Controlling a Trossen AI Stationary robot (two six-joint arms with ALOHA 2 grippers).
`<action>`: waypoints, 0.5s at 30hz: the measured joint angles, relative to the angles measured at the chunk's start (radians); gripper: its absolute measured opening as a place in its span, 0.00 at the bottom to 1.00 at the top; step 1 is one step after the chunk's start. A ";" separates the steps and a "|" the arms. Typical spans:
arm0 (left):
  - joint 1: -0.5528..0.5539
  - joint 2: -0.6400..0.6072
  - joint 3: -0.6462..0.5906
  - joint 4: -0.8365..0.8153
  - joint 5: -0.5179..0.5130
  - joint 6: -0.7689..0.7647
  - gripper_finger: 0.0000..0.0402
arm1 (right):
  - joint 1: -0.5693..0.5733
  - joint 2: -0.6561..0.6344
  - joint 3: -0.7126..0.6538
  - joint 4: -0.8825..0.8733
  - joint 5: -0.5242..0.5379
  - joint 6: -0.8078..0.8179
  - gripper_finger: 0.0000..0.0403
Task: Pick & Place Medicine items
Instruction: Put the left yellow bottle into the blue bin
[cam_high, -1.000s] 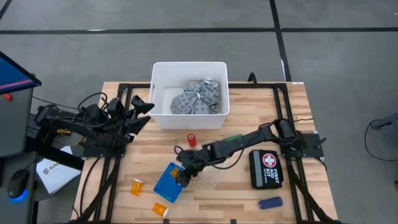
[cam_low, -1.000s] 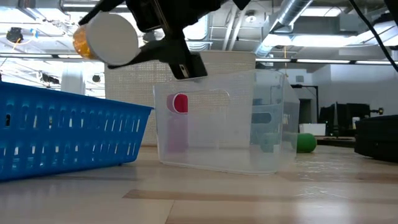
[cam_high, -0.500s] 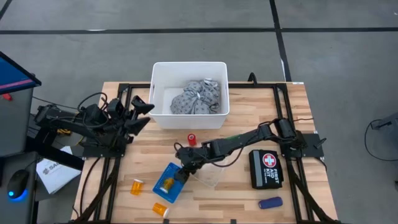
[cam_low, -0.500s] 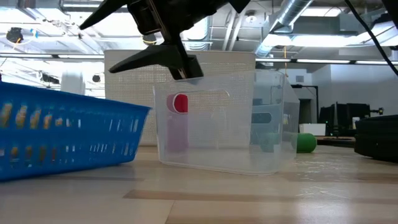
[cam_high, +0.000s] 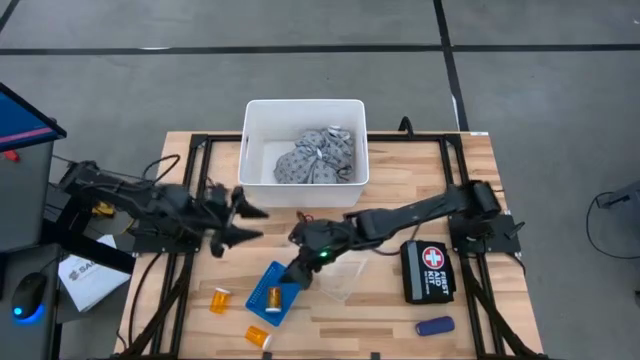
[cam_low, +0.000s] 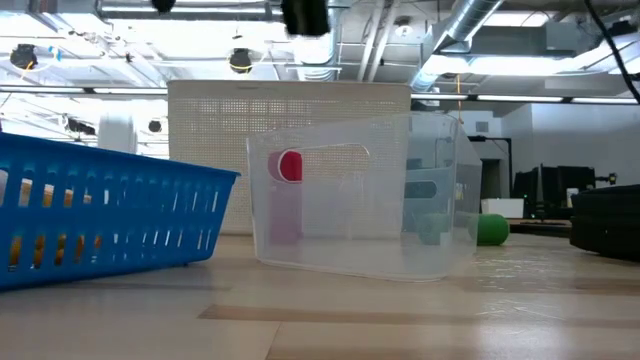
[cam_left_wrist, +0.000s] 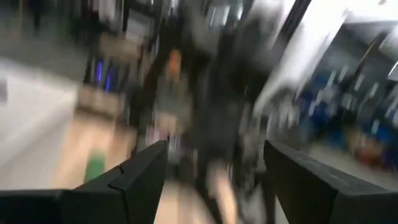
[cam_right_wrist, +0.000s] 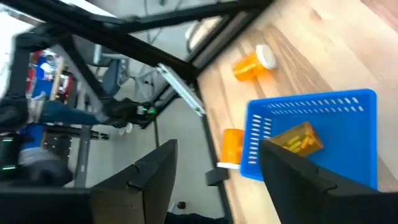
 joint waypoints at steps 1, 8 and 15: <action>-0.017 0.014 0.032 -0.103 0.001 -0.025 0.65 | 0.005 -0.019 0.000 -0.007 0.006 0.000 0.55; -0.147 0.168 0.342 -0.955 0.138 -0.325 0.65 | 0.076 -0.180 0.000 -0.156 0.093 0.010 0.55; -0.284 0.306 0.442 -1.274 0.329 -0.952 0.65 | 0.140 -0.295 0.000 -0.287 0.223 0.052 0.55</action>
